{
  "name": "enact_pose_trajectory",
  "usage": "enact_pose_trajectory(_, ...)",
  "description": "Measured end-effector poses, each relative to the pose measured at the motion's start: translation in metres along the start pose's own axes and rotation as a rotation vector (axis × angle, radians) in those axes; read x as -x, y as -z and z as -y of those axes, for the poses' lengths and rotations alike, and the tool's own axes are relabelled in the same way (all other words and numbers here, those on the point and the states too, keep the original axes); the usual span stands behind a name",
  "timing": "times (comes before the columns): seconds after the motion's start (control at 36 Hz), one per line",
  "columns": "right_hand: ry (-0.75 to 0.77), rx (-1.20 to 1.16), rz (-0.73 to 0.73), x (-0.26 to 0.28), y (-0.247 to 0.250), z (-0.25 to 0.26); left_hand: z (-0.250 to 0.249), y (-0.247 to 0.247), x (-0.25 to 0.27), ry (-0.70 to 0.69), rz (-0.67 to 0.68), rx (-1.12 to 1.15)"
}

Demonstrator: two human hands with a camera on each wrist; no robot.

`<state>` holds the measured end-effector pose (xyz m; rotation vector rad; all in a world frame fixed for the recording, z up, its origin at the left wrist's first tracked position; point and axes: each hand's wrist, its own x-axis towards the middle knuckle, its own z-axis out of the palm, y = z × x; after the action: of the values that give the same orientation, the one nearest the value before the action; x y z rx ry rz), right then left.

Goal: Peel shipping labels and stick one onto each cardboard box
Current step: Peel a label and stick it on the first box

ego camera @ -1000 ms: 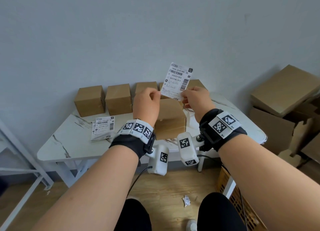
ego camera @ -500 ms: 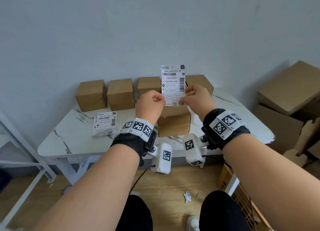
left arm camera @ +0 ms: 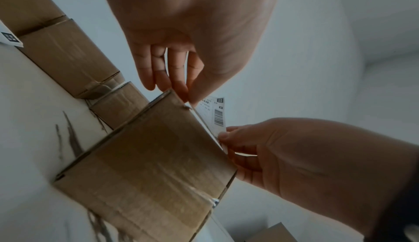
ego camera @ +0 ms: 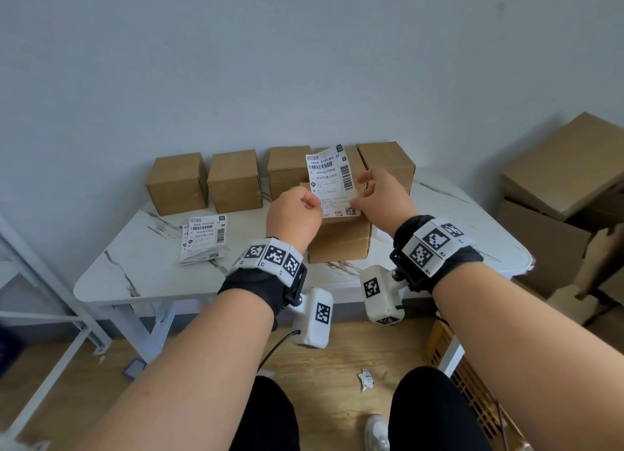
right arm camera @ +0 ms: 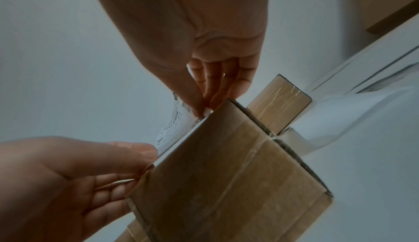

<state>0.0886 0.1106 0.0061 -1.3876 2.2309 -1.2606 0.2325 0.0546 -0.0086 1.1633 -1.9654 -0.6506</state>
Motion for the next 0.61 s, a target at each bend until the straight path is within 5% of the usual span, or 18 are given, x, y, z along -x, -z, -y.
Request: enact_pose_trajectory(0.61,0.025,0.126,-0.019,0.0013,-0.0058,-0.0021,0.0048,-0.006,0.0017,-0.157,-0.034,-0.179)
